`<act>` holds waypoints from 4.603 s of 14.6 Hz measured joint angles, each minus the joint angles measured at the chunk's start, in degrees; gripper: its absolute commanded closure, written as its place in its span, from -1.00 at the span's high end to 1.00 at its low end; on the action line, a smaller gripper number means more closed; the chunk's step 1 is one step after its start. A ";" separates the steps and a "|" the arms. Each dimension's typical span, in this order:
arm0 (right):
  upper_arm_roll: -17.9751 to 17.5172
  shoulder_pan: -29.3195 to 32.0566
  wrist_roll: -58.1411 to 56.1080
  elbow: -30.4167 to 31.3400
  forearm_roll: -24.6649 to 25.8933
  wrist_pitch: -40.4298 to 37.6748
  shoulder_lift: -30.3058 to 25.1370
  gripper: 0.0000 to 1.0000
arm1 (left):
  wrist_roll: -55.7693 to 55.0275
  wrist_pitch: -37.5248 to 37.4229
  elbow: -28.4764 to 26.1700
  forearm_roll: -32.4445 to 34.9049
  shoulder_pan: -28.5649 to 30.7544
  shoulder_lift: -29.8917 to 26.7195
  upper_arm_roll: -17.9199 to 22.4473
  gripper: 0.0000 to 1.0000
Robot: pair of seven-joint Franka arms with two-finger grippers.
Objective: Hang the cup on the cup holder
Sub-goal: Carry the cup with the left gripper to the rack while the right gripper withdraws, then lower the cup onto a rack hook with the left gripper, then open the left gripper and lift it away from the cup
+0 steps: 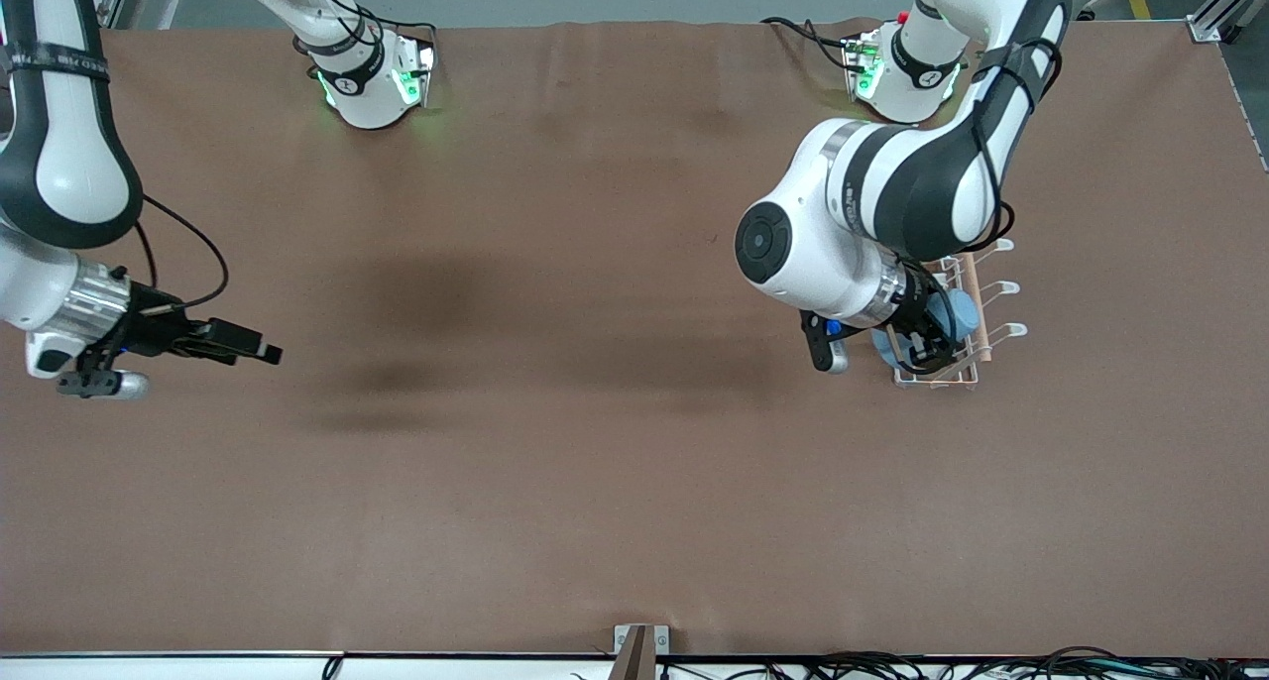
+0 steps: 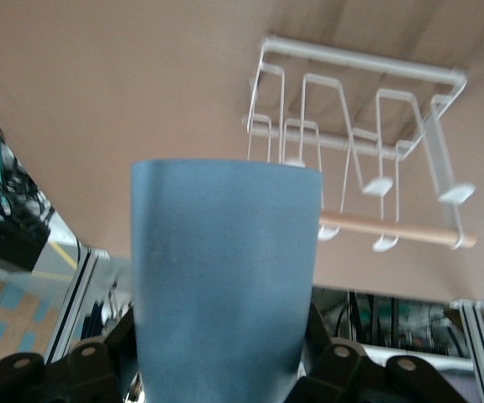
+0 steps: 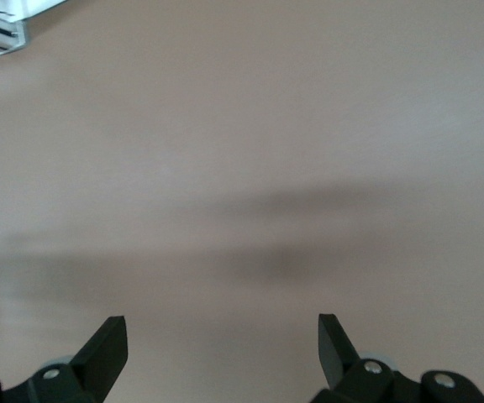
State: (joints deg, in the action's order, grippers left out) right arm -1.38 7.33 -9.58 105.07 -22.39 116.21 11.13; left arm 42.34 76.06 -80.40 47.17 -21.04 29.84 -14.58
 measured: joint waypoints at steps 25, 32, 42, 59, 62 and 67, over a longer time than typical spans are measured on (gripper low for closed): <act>7.92 -8.02 11.16 -18.56 22.23 -29.48 -14.01 1.00 | -1.90 -2.87 -10.29 8.12 2.44 4.91 -0.26 0.43; 3.09 -2.67 11.16 -18.56 22.83 -29.46 -13.90 1.00 | -4.10 -2.03 -11.28 8.13 2.46 5.65 -0.24 0.46; 0.10 -0.98 11.16 -17.70 22.83 -29.28 -13.64 1.00 | -5.07 0.59 -11.07 8.55 3.01 6.08 -0.27 1.00; 0.46 -1.22 8.75 -17.38 22.83 -30.31 -13.64 1.00 | -45.77 11.17 7.17 -27.01 7.87 -1.44 -0.92 1.00; 1.09 -1.34 8.24 -17.36 22.83 -30.36 -13.64 1.00 | -47.19 12.41 8.63 -30.49 12.44 -4.05 -0.90 1.00; 1.21 -1.42 8.15 -17.25 22.83 -30.38 -13.63 1.00 | -44.17 12.48 10.25 -31.53 18.31 -9.97 -0.76 1.00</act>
State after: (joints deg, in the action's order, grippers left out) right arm -0.17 5.91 -1.43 87.81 0.43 85.84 -2.51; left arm -1.82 88.54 -70.14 15.65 -2.73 19.87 -15.33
